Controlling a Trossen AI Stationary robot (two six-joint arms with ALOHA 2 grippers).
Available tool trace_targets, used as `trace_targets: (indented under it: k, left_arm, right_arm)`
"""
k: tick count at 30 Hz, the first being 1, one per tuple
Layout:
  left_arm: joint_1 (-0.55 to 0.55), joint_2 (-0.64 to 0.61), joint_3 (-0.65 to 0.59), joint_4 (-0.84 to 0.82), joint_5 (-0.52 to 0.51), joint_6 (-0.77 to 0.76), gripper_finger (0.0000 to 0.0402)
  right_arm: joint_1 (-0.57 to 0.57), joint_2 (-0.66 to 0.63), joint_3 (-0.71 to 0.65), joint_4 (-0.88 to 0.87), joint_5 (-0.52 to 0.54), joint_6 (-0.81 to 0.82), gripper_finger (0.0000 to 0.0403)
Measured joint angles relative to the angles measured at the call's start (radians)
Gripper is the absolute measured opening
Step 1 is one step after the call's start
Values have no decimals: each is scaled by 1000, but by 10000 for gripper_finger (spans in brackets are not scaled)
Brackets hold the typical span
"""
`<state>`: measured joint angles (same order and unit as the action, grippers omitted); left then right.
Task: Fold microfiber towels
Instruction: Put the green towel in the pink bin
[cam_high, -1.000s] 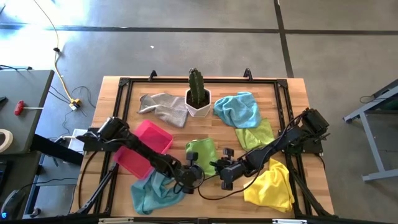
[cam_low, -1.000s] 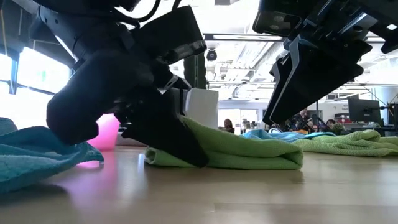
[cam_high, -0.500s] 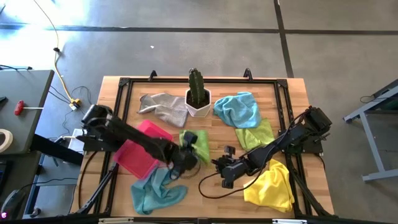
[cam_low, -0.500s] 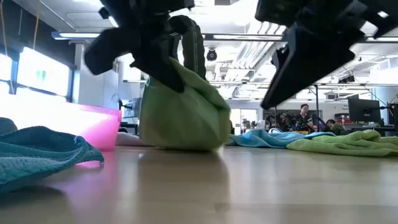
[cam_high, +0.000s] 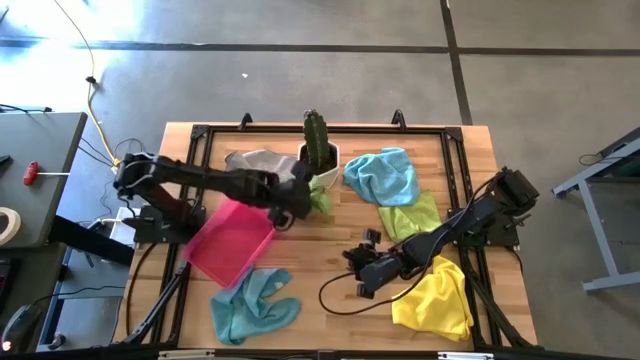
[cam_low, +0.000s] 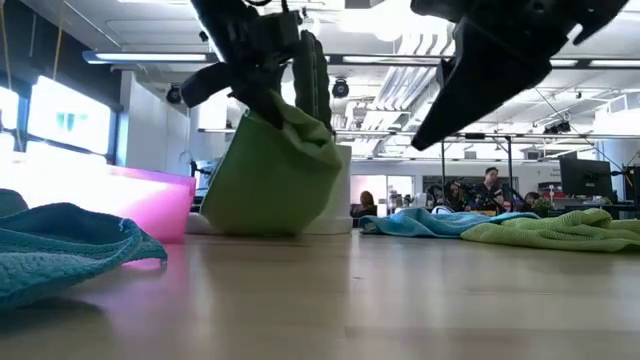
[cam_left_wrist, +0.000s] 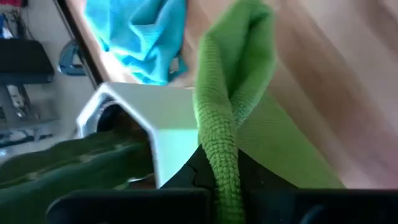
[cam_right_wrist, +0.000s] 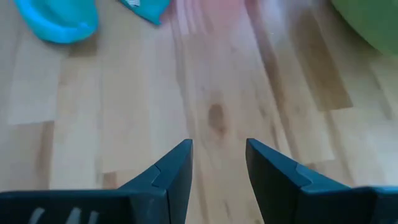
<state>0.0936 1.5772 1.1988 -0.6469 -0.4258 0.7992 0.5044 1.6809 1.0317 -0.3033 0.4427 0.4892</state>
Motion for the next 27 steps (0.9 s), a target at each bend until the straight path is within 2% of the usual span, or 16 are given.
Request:
trace_targets:
  k: [5, 8, 14, 18, 25, 27]
  left_arm:
    - [106, -59, -1, -28, 11, 138, 0]
    - [165, -98, -1, -50, 30, 162, 0]
    - [229, -151, 0, -249, 202, 79, 0]
    - [209, -154, -10, -426, 285, -11, 0]
    - [115, -158, -78, -533, 283, -98, 0]
    - [91, -158, -78, -510, 231, -97, 0]
  right_arm:
    - [-17, -1, 0, 0, 3, 0, 142]
    - [-29, -1, 0, -7, 5, 0, 142]
    - [-53, -1, 0, -14, 5, -11, 142]
    - [-64, -1, 0, -14, 5, -44, 142]
    - [-73, -1, 0, -14, 5, -53, 142]
    - [-73, -1, 0, -14, 5, -59, 142]
